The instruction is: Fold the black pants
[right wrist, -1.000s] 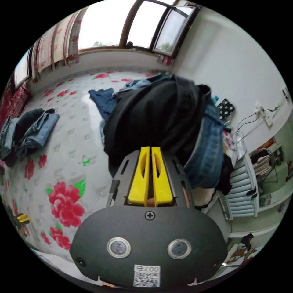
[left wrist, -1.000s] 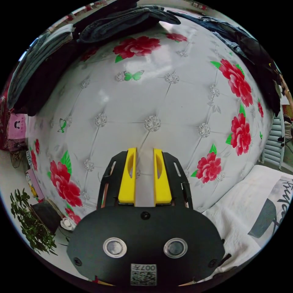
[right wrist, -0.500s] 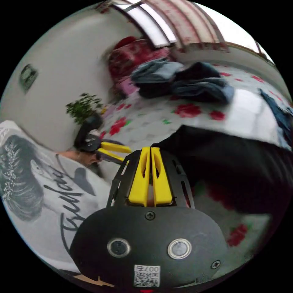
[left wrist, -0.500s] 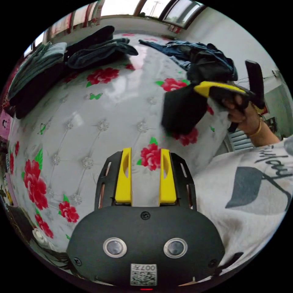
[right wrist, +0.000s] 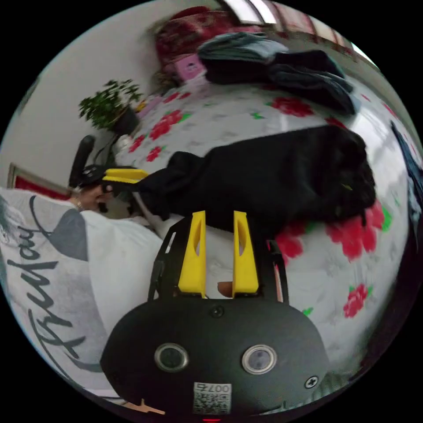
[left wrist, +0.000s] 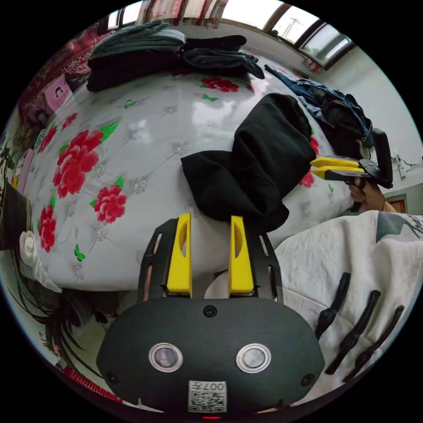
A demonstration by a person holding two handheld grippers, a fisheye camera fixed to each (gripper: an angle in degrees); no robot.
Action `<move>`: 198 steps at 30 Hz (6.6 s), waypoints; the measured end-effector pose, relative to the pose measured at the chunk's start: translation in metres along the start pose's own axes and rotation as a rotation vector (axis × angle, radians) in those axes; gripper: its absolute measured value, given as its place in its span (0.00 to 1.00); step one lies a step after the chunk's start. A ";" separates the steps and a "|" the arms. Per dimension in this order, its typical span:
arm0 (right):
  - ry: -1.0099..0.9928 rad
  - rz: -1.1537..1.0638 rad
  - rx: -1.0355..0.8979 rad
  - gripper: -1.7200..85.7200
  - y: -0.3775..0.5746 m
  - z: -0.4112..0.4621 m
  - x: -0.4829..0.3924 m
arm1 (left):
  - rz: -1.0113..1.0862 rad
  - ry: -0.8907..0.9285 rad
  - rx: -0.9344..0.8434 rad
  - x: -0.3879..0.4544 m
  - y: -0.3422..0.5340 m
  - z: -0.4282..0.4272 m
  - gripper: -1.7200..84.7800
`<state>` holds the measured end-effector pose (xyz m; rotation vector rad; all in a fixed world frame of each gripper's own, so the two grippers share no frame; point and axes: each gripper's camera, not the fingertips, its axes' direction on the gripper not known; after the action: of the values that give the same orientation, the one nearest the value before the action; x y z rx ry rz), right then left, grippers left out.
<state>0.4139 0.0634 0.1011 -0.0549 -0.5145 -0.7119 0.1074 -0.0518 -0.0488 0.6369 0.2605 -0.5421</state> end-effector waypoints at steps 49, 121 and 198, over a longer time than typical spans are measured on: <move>0.098 0.132 0.371 0.09 0.083 -0.237 0.142 | -0.483 0.035 0.396 -0.089 0.072 -0.209 0.07; -0.060 0.339 0.203 0.09 0.061 -0.182 0.250 | -0.853 0.111 0.172 -0.111 0.108 -0.087 0.15; -0.113 0.417 0.172 0.03 0.213 -0.232 0.185 | -0.909 0.419 0.399 -0.139 0.279 -0.131 0.07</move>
<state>0.7679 0.0611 0.0112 -0.0395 -0.6467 -0.2559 0.1375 0.2729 0.0415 1.0160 0.8707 -1.3554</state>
